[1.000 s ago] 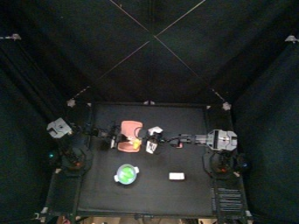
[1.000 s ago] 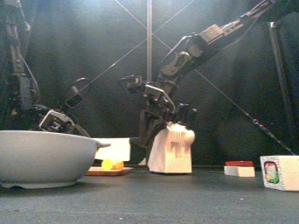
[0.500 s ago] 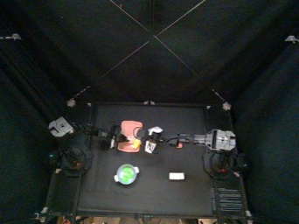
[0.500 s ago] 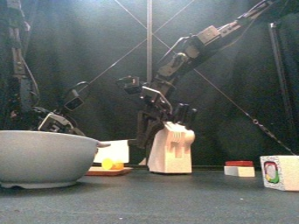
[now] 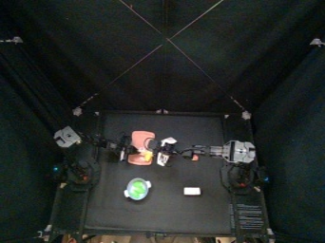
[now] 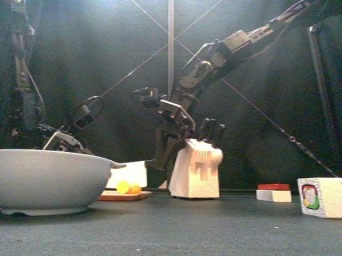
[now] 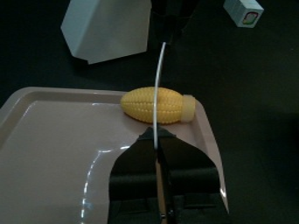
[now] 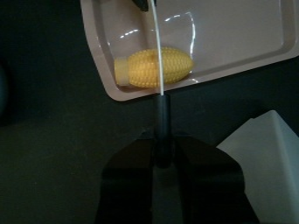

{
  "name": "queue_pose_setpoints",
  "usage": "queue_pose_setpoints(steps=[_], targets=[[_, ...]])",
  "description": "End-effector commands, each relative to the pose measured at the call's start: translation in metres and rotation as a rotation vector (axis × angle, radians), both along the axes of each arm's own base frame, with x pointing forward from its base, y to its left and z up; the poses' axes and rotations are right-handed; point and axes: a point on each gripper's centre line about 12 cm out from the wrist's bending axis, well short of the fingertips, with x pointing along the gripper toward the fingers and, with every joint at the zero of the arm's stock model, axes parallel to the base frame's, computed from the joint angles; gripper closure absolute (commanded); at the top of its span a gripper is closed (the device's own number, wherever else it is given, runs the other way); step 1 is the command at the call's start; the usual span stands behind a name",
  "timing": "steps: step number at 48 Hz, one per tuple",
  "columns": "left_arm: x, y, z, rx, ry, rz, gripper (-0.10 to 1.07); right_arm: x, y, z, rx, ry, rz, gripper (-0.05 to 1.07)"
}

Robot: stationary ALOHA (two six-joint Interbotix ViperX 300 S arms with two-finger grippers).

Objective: Cut corn

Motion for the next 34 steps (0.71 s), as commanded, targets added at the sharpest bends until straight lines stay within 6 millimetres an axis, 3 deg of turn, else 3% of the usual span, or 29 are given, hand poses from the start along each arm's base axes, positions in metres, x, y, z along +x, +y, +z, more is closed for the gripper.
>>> queue_pose_setpoints(steps=[1,34], targets=[[0.008,0.005,0.006,0.020,-0.027,-0.004,0.78,0.008,0.002,0.003,0.003,-0.027,-0.001,0.59],[0.007,0.005,0.005,0.015,-0.022,-0.001,0.78,0.010,0.003,-0.012,0.020,0.002,-0.006,0.59]])
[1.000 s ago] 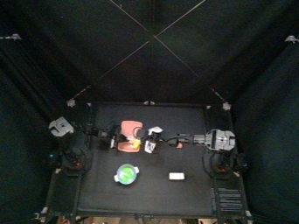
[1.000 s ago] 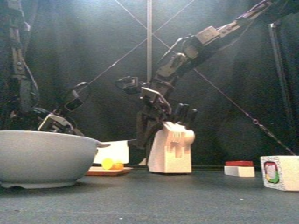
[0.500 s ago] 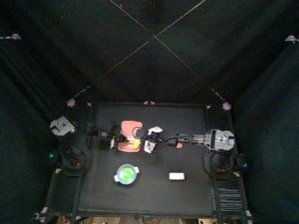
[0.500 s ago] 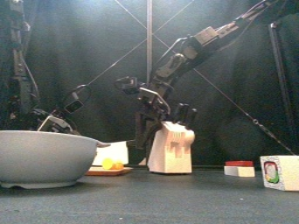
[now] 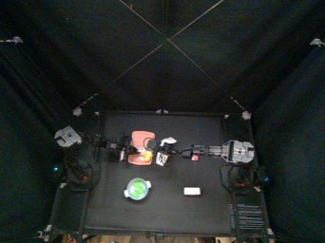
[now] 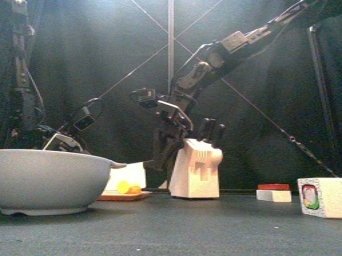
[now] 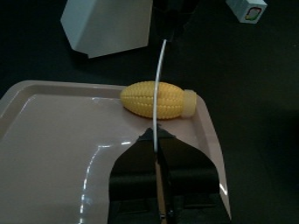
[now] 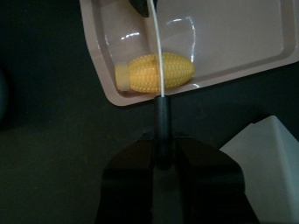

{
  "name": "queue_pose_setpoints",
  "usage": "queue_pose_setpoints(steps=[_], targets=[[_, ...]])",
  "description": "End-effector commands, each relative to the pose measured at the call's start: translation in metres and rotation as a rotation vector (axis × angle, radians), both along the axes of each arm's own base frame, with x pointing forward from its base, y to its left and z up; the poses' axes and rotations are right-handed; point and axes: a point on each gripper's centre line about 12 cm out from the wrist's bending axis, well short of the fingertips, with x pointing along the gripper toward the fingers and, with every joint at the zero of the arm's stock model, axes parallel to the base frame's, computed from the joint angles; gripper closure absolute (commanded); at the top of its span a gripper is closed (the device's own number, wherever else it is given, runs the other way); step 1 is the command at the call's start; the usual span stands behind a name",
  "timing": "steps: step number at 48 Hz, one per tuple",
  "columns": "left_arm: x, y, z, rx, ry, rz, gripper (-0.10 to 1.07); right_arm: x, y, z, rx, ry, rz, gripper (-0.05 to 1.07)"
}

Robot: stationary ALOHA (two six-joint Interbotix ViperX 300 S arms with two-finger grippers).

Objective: Cut corn

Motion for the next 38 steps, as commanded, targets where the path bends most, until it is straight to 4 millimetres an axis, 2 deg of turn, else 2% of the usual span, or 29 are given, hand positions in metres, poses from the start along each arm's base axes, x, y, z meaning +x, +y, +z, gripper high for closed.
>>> queue_pose_setpoints(steps=[1,38], targets=[[0.008,0.005,0.007,0.019,-0.030,-0.002,0.78,0.005,0.004,-0.008,0.018,-0.001,-0.006,0.59],[0.007,0.005,0.006,0.020,-0.022,0.000,0.78,0.004,0.006,-0.028,0.048,0.040,-0.015,0.59]])
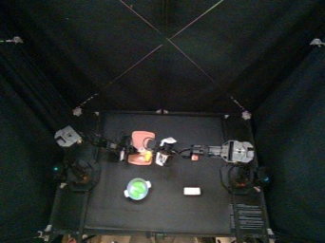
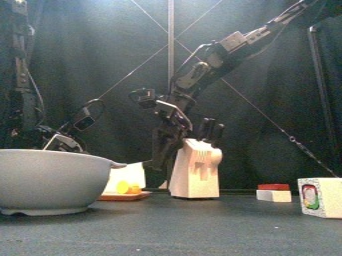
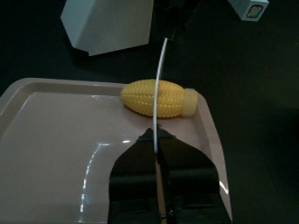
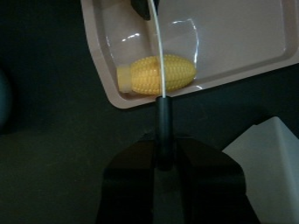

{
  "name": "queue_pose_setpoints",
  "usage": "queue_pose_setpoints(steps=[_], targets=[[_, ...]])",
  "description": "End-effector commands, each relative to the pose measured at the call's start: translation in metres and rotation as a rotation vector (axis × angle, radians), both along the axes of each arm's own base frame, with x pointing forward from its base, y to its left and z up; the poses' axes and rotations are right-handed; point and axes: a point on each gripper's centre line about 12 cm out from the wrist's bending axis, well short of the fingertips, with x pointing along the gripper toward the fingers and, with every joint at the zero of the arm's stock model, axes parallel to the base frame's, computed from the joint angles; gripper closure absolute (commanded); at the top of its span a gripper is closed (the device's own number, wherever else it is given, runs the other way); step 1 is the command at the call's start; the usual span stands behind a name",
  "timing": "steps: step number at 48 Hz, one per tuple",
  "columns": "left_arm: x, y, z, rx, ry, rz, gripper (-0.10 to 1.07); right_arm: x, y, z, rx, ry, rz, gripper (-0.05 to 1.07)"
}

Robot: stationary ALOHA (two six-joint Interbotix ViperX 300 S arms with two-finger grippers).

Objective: Cut corn

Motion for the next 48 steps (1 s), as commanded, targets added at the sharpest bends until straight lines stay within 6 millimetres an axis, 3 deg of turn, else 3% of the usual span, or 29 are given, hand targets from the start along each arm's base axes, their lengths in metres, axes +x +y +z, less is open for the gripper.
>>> queue_pose_setpoints(steps=[1,31,48], targets=[[0.008,0.006,0.007,0.022,-0.033,-0.003,0.78,0.001,0.005,-0.025,0.029,0.039,-0.005,0.59],[0.009,0.004,0.007,0.022,-0.032,-0.011,0.78,-0.002,0.010,-0.034,0.064,0.096,-0.009,0.60],[0.009,0.004,0.007,0.023,-0.029,-0.012,0.78,0.013,0.014,0.003,0.063,0.154,0.033,0.60]])
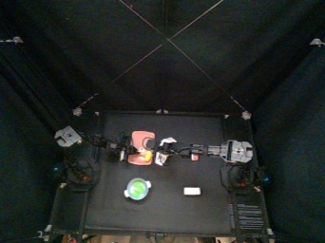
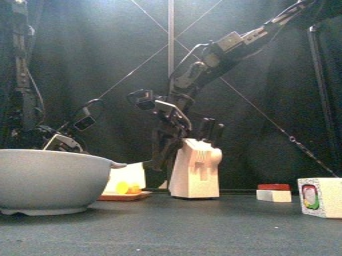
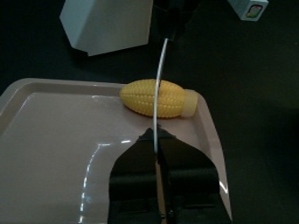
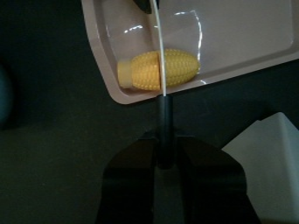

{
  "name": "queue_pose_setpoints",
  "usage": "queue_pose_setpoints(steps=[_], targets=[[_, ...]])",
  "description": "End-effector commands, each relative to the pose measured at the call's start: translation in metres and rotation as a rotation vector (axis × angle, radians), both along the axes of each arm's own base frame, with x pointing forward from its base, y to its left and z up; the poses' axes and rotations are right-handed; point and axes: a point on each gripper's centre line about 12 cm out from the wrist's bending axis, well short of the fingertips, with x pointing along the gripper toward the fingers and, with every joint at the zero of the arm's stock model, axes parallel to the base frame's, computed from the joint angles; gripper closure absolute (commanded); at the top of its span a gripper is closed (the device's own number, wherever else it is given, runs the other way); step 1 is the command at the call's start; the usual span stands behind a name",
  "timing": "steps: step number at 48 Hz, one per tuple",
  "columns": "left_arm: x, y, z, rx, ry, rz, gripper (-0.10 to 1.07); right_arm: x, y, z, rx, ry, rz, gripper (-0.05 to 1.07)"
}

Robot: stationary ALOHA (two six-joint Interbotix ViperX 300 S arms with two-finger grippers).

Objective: Cut corn

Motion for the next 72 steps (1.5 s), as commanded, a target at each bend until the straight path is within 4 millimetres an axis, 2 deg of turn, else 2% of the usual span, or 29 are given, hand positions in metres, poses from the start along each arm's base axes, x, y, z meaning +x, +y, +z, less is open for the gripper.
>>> queue_pose_setpoints(steps=[1,11,24,29,41,51,65,72], targets=[[0.009,0.004,0.007,0.021,-0.029,-0.010,0.78,0.008,0.012,0.004,0.012,0.051,0.032,0.60],[0.009,0.004,0.007,0.021,-0.029,-0.010,0.78,0.016,0.004,0.007,-0.060,0.080,0.072,0.60],[0.009,0.004,0.007,0.022,-0.030,-0.010,0.78,0.013,0.004,-0.013,-0.065,0.142,0.087,0.60],[0.009,0.004,0.007,0.022,-0.030,-0.010,0.78,0.014,0.004,-0.012,-0.067,0.142,0.086,0.60],[0.009,0.001,0.014,0.036,-0.044,-0.017,0.78,0.017,0.003,0.021,-0.084,0.065,0.073,0.60],[0.012,-0.016,0.042,0.101,-0.112,-0.067,0.78,0.016,0.004,0.055,-0.103,-0.025,0.067,0.60],[0.003,-0.030,0.069,0.145,-0.186,-0.049,0.78,0.005,0.004,0.096,-0.122,-0.162,0.050,0.60],[0.003,-0.033,0.075,0.142,-0.211,-0.027,0.78,-0.001,0.008,0.103,-0.107,-0.225,0.038,0.60]])
